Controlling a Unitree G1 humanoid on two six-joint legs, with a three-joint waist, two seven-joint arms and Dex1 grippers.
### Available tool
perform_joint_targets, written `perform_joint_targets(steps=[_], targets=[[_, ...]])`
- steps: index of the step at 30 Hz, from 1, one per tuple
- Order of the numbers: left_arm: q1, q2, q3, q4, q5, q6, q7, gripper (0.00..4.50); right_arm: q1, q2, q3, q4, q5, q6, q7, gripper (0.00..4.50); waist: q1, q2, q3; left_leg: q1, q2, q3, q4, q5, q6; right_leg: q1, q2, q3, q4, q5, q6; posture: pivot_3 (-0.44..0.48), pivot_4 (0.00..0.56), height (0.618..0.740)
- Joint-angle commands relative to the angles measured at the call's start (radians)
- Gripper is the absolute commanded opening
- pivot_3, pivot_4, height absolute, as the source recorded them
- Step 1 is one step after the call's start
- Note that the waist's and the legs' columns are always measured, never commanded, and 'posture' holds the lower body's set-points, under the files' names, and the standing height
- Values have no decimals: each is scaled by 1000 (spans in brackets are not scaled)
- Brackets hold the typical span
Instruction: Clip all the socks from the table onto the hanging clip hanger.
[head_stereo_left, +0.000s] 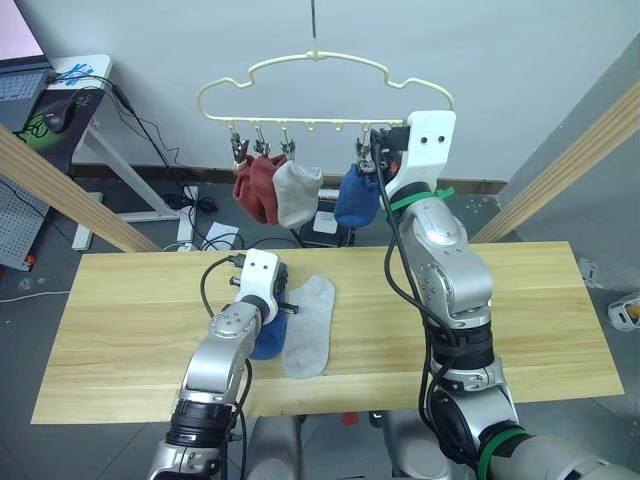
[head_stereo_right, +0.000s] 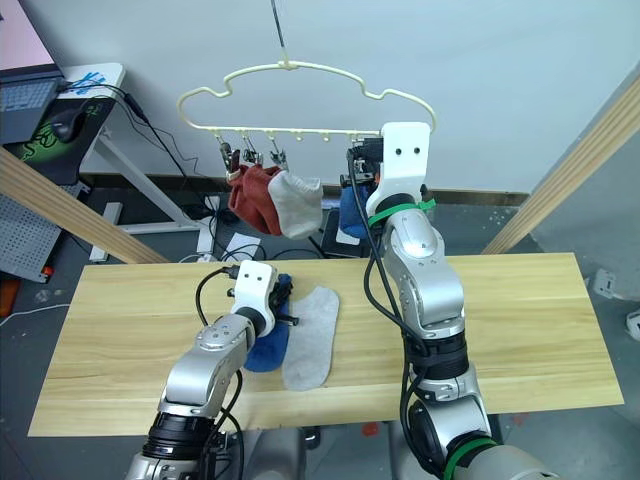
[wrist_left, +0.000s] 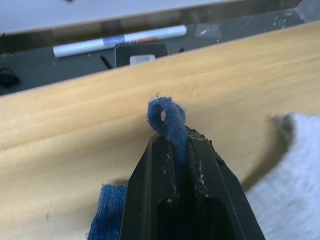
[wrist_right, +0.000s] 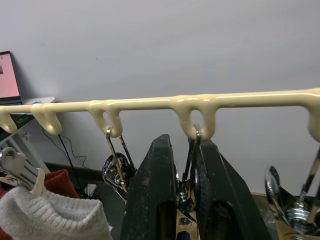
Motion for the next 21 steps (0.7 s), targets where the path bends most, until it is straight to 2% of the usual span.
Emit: perform_joint_targets(steps=[1,6,10,21], targets=[[-35,12,-77,-131,30,-122,-58,0,-16,9,9,-59,10,-3,-6,123,0,0,0,0,0,0,0,0,0,0,0,0,0,0,0,-79,362,740],[-100,2,-182,-186,81,-233,-100,0,-20,12,8,-75,21,13,-7,123,2,0,0,0,-1,1,0,0,0,0,0,1,-2,0,1,-84,360,740],[-151,-27,-233,-156,110,-311,-110,0,-20,14,9,-93,27,33,-8,123,-2,0,0,0,0,1,-1,0,0,0,0,1,-3,1,1,-89,358,740],[-280,-115,-230,86,228,-521,4,0,-6,17,16,-136,36,79,-9,123,-1,0,0,-1,-1,1,-1,0,0,0,1,1,-3,1,1,-115,351,740]])
